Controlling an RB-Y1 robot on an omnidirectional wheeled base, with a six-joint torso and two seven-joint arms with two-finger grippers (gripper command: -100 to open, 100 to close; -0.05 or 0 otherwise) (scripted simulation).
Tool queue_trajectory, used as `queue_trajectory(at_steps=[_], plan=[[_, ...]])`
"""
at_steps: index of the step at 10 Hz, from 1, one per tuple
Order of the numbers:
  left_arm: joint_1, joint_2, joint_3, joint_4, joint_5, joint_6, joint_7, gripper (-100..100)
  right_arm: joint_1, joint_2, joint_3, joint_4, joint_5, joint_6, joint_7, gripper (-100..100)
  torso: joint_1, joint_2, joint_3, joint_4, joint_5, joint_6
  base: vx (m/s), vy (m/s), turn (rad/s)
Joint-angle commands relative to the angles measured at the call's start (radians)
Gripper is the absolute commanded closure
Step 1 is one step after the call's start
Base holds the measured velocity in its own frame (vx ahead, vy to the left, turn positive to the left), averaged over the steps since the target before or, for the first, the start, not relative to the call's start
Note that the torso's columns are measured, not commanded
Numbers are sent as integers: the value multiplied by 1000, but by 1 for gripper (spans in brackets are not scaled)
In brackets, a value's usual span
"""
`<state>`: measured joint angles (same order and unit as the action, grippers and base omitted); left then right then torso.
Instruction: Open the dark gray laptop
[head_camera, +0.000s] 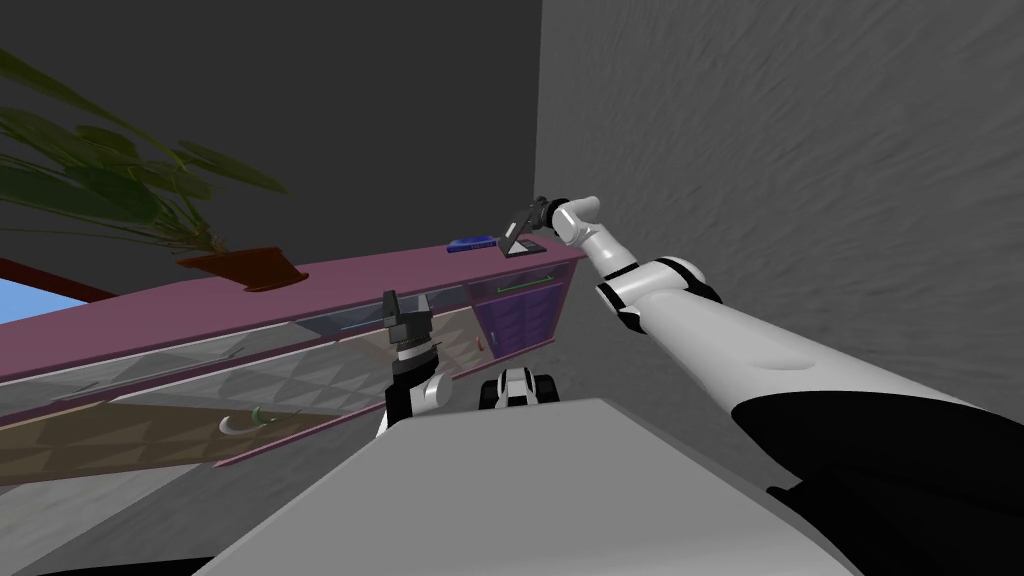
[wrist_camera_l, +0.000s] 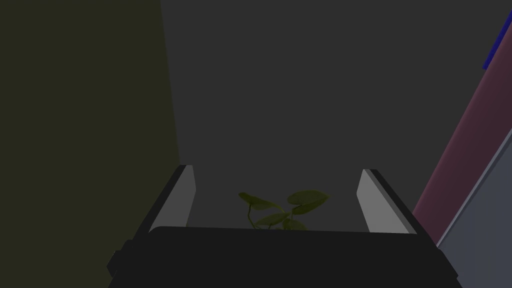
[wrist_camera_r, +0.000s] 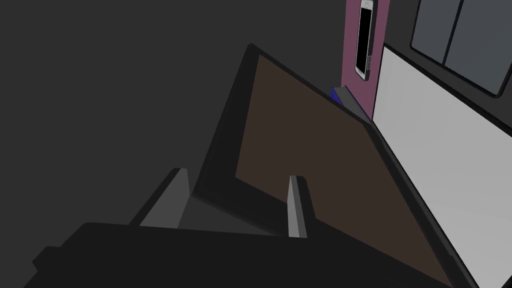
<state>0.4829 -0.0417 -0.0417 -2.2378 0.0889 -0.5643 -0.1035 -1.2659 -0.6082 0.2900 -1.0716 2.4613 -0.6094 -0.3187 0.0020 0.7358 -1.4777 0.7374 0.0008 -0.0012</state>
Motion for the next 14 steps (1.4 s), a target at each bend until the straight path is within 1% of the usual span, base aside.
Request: queue_trajectory(at_steps=[1, 2, 7, 8, 9, 10, 13, 14], plan=[[0, 0, 0, 0, 0, 0, 0, 0, 41, -5, -42, 29, -62, 55, -9, 100, -1, 0, 0, 0, 0, 0, -13, 23, -10], [0, 0, 0, 0, 0, 0, 0, 0, 30, -1, -30, 25, -45, 41, -7, 100, -2, 0, 1, 0, -1, 1, -9, 10, -18], [0, 0, 0, 0, 0, 0, 0, 0, 101, 24, -79, 84, -200, 129, 11, 100, -2, 2, 1, 1, -1, 1, 7, 3, -33], [0, 0, 0, 0, 0, 0, 0, 0, 101, 24, -79, 84, -205, 129, 11, 100, -3, 2, 2, 1, -1, 1, 3, 3, -17], [0, 0, 0, 0, 0, 0, 0, 0, 114, 29, -88, 95, -236, 145, 14, 100, -2, 3, 2, 2, -1, 1, 5, 1, -20], [0, 0, 0, 0, 0, 0, 0, 0, 82, 16, -90, 84, -203, 100, -11, -100, -2, 3, 2, 2, -1, 1, 6, -5, -1], [0, 0, 0, 0, 0, 0, 0, 0, 42, 4, -99, 82, -183, 56, -40, -100, -1, 5, 4, 4, 0, 1, 11, -9, 18], [0, 0, 0, 0, 0, 0, 0, 0, 22, -2, -103, 81, -172, 34, -54, -100, -1, 6, 4, 4, 0, 1, 13, -6, 14]])
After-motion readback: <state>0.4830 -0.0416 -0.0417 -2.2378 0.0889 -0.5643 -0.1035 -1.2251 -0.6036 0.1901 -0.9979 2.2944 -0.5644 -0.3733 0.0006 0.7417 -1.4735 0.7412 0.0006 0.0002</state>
